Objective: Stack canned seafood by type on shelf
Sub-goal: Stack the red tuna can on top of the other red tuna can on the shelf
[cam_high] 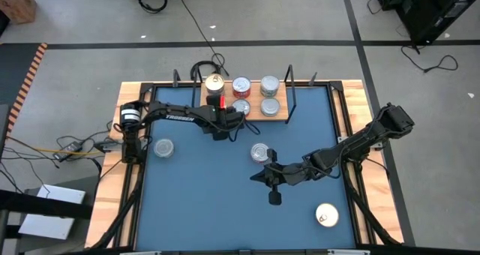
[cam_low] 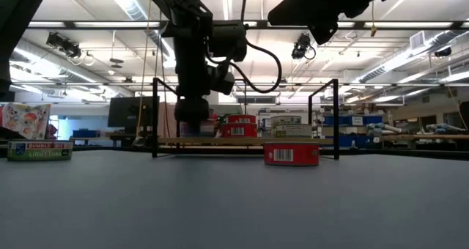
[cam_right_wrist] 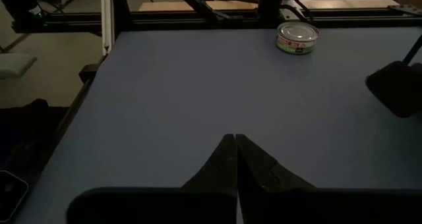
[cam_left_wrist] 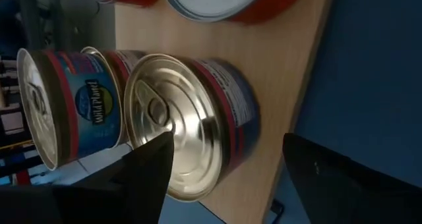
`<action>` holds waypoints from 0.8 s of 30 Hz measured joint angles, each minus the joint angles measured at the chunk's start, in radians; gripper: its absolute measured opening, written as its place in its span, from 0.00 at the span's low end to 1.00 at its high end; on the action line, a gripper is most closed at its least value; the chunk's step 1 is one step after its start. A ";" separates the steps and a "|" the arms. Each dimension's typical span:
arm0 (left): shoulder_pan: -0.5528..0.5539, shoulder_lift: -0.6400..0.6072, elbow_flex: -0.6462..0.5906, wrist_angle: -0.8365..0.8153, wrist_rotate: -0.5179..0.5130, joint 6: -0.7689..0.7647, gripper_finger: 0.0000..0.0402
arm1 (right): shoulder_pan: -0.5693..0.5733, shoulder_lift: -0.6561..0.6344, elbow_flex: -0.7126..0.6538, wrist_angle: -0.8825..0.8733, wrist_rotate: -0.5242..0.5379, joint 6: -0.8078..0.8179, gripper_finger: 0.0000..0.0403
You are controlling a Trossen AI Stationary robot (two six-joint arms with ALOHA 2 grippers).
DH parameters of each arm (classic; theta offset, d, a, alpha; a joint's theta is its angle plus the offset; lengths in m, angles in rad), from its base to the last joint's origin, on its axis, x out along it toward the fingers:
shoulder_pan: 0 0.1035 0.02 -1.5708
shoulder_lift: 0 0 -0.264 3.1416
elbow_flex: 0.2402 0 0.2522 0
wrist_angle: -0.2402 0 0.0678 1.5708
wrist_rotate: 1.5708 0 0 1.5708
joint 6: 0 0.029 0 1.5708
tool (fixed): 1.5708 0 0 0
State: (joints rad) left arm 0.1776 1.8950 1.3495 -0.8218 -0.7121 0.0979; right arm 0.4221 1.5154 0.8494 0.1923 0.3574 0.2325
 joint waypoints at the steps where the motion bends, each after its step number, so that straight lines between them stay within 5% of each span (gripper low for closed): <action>1: -0.001 -0.001 0.000 -0.007 0.000 -0.001 0.72 | 0.000 0.000 0.000 0.000 0.000 0.000 0.01; 11: -0.128 -0.087 0.000 -0.106 0.008 -0.077 0.66 | -0.004 0.000 0.000 -0.038 0.000 -0.077 0.03; 24: -0.379 -0.236 -0.133 -0.151 0.172 -0.183 0.25 | -0.006 0.000 0.000 -0.091 -0.045 -0.072 0.05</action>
State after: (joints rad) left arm -0.2014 1.6589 1.2167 -0.9728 -0.5398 -0.0856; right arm 0.4156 1.5154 0.8490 0.1010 0.3122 0.1605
